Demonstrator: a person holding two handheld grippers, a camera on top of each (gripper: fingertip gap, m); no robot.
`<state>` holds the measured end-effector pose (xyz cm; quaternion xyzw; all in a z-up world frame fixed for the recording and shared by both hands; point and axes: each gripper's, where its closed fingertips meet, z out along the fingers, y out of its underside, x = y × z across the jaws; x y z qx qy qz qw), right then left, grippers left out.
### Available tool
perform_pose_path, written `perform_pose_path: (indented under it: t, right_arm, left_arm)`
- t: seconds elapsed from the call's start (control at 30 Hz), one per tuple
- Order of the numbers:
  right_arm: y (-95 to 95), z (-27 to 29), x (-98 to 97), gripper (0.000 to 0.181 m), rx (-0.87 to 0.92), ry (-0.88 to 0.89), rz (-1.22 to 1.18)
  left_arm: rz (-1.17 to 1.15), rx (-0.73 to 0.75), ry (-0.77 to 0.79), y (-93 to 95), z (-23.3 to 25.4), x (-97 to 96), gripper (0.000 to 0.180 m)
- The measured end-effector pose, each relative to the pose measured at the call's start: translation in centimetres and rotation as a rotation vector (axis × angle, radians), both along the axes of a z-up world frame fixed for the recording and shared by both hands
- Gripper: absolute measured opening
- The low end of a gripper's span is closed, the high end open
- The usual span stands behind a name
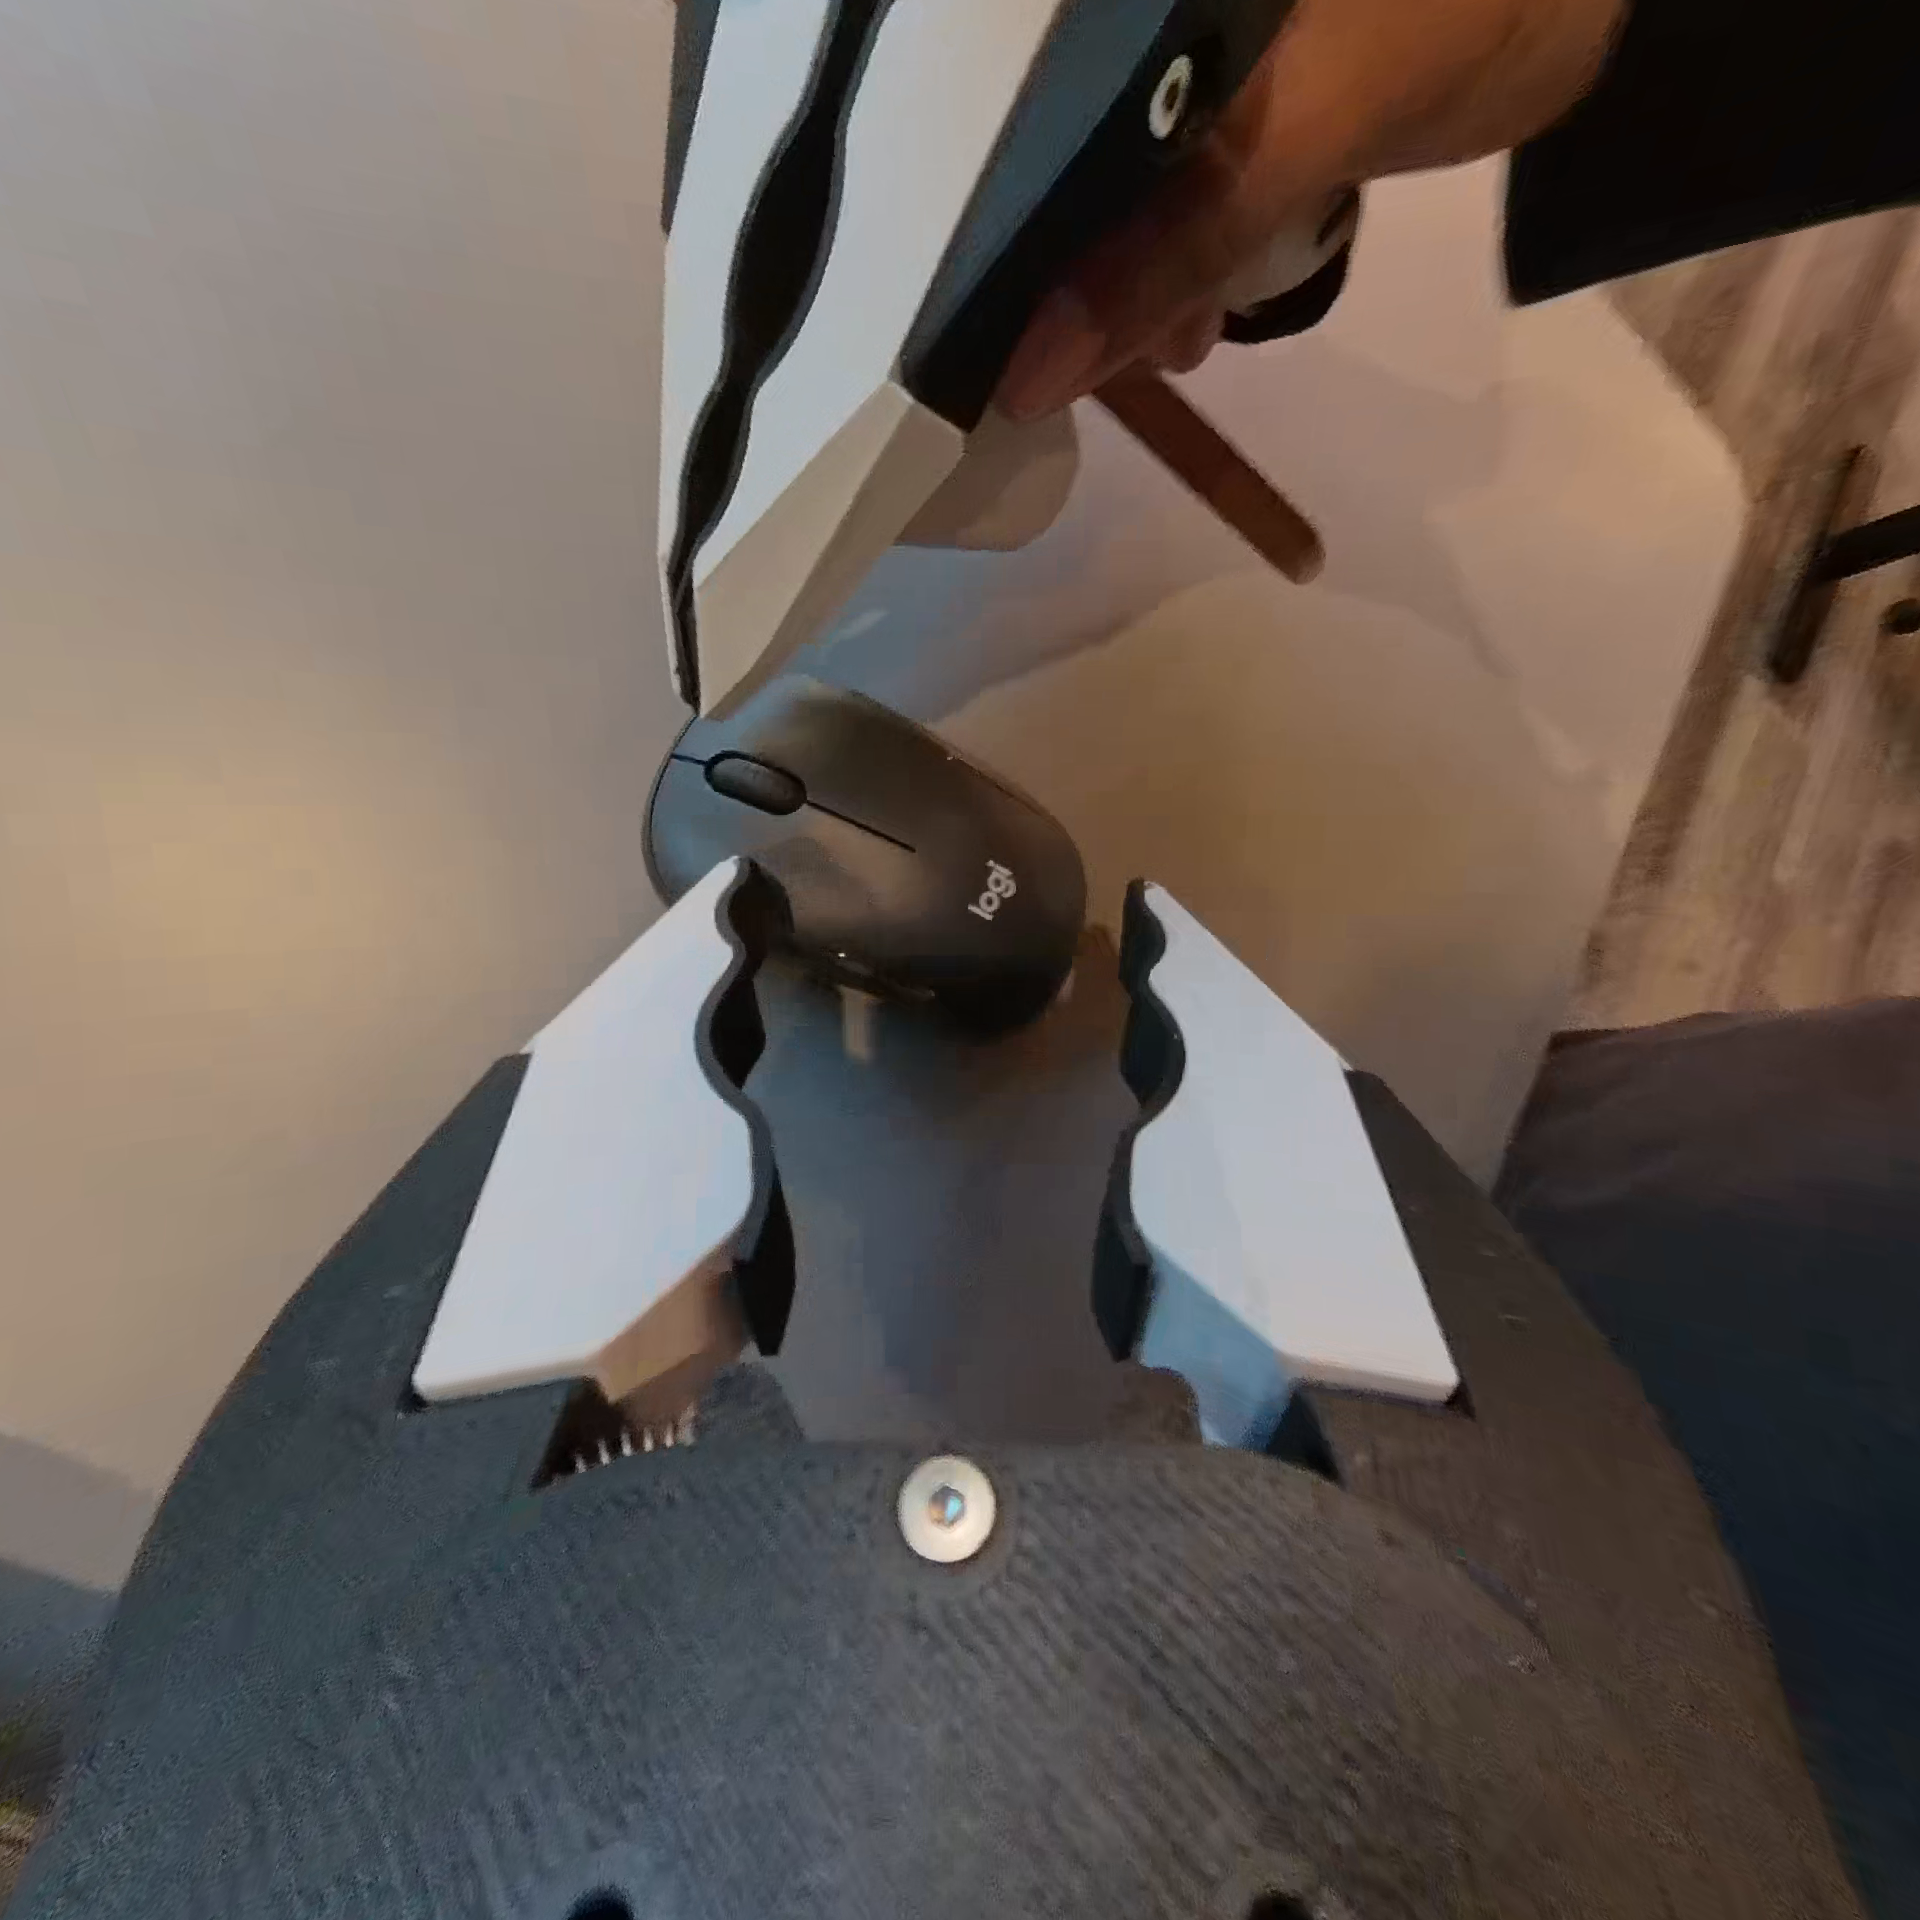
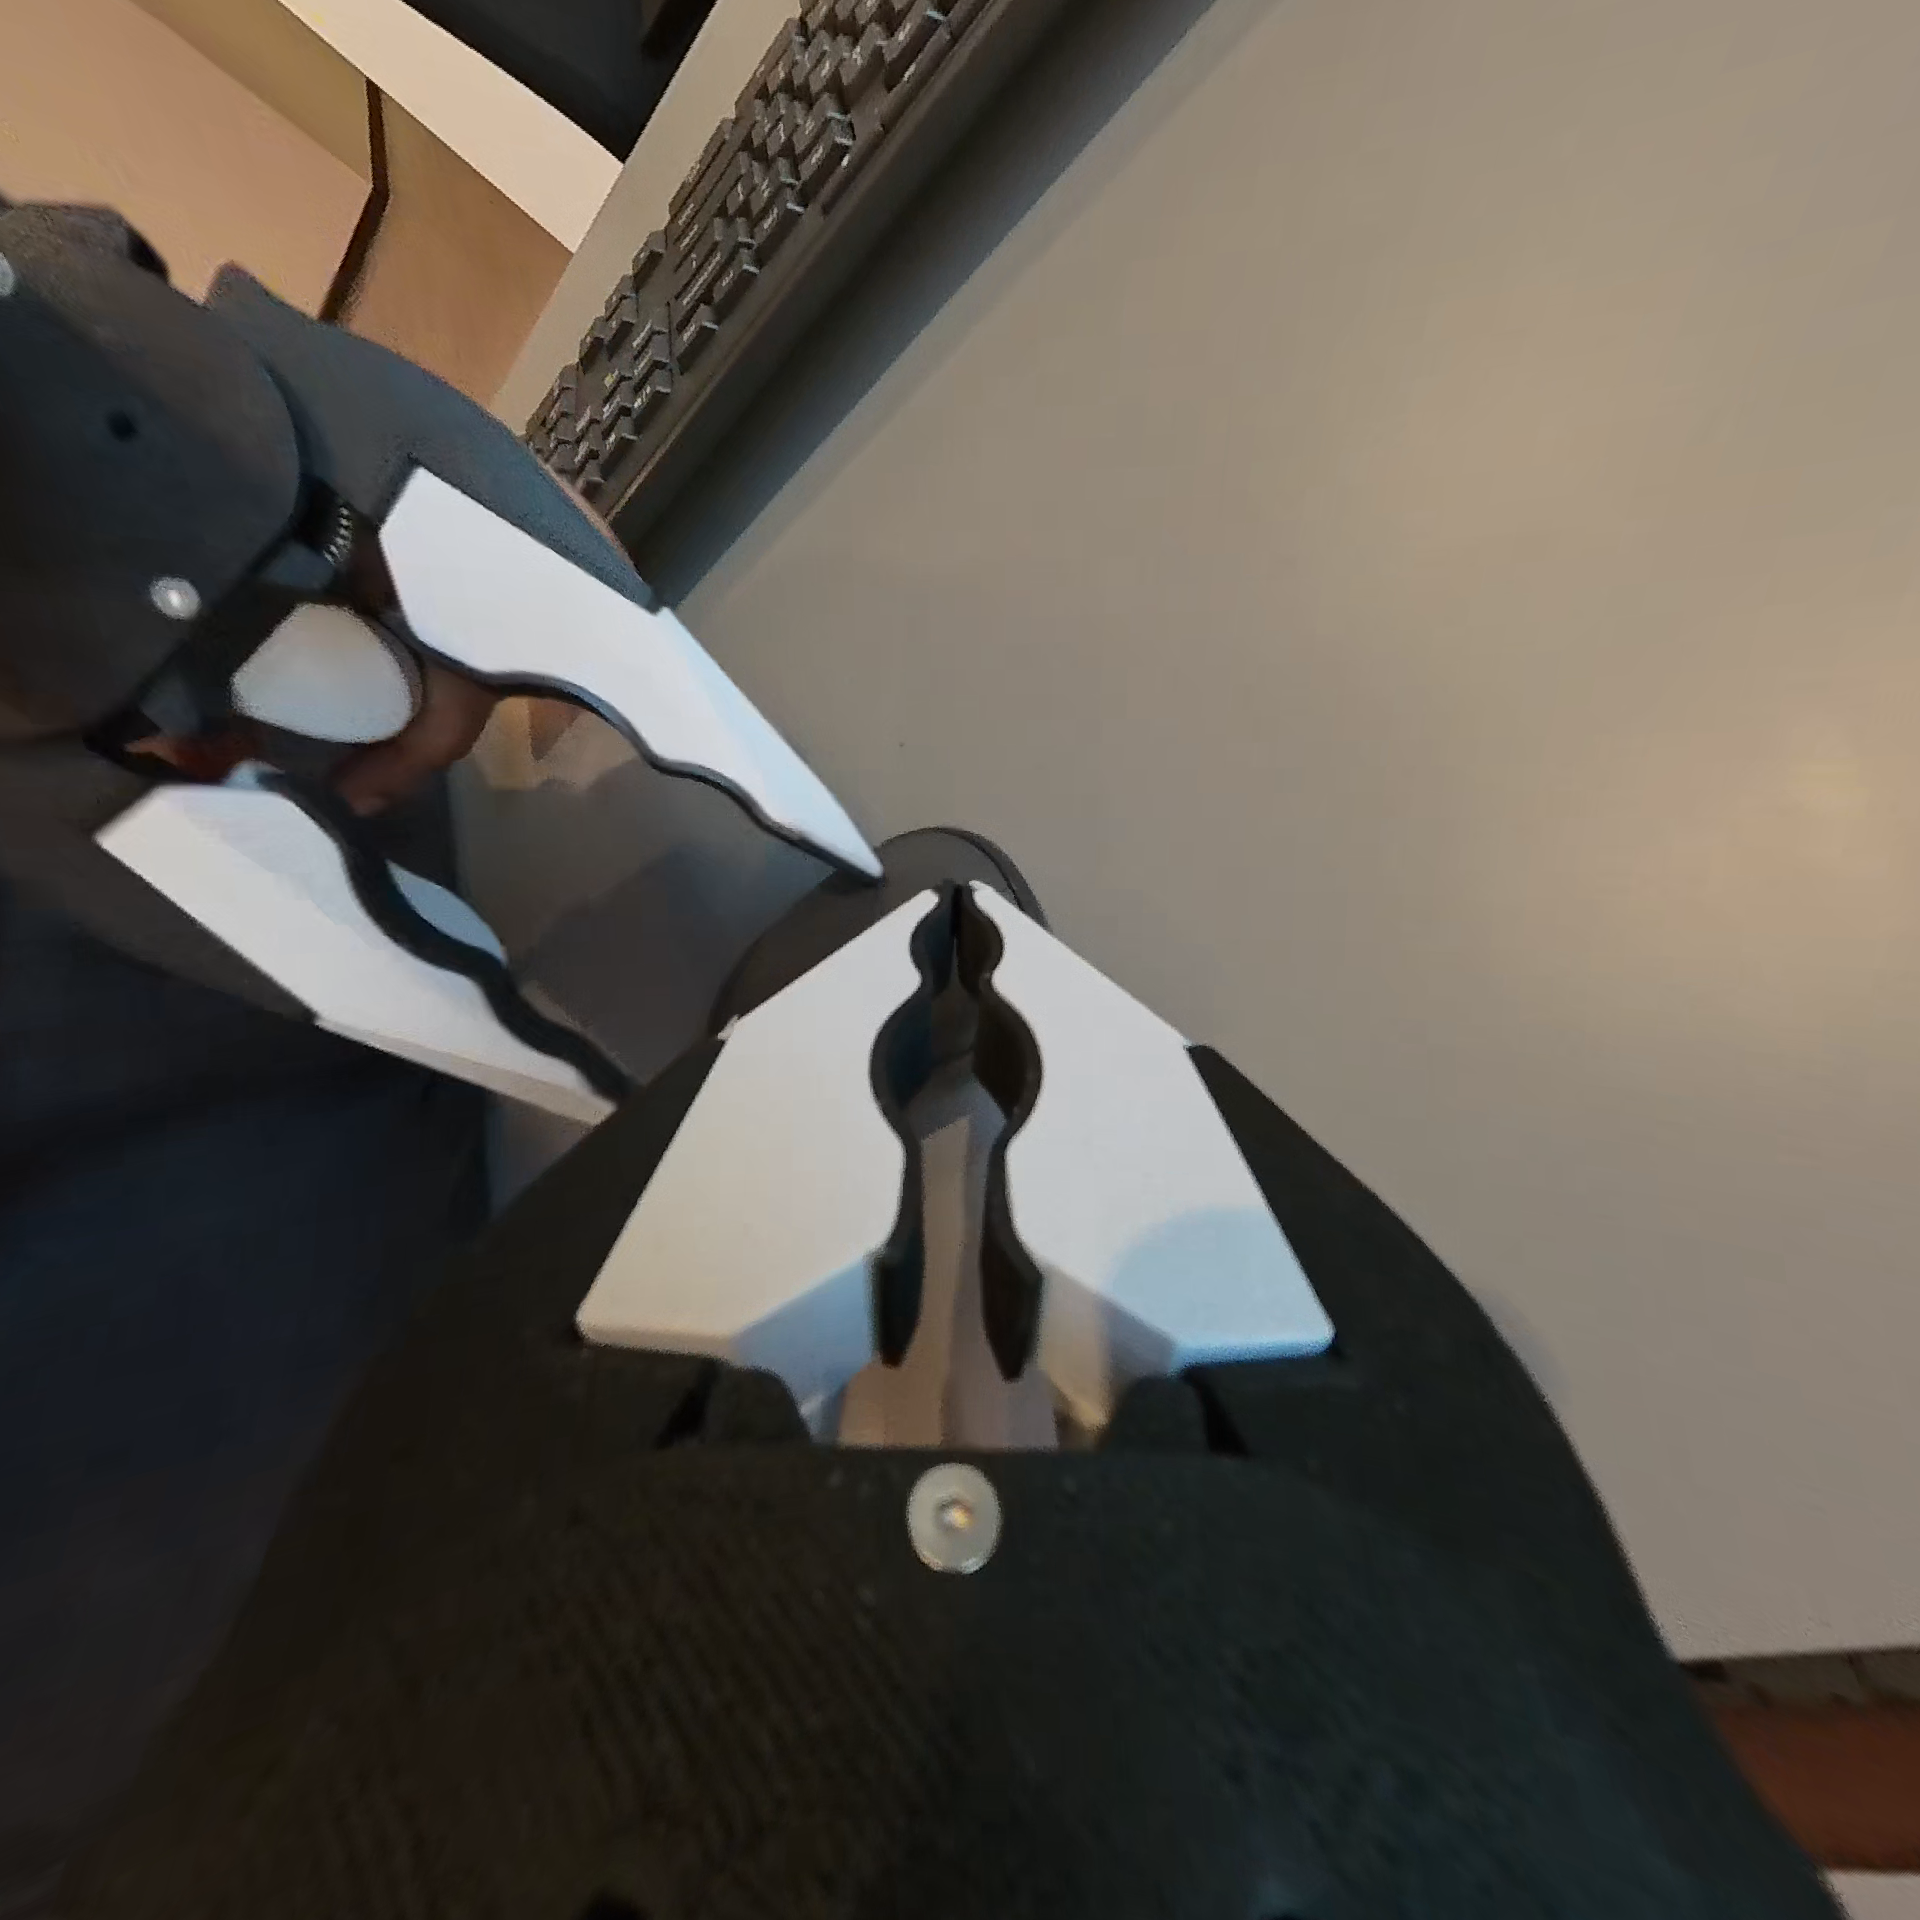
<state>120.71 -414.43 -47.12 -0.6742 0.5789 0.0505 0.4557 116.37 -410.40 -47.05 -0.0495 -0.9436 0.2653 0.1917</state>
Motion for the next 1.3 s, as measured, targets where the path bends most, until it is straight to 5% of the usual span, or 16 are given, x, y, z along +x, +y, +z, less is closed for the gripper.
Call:
perform_pose_path:
  t: [0.1,0.27,1.3]
  right_arm:
    - [0.4,-0.5,0.0,0.000,-0.016,0.008,0.006]
    - [1.7,0.2,-1.4,0.000,0.033,0.024,0.070]
    - [1.4,-0.4,-0.5,0.000,-0.014,0.046,0.020]
  left_arm:
    - [0.004,0.005,-0.084,-0.4,-0.7,0.5,0.055]
    - [0.055,0.017,-0.010,-0.5,-0.5,0.9,0.048]
    - [0.059,0.032,-0.006,-0.7,-0.7,1.0,0.047]
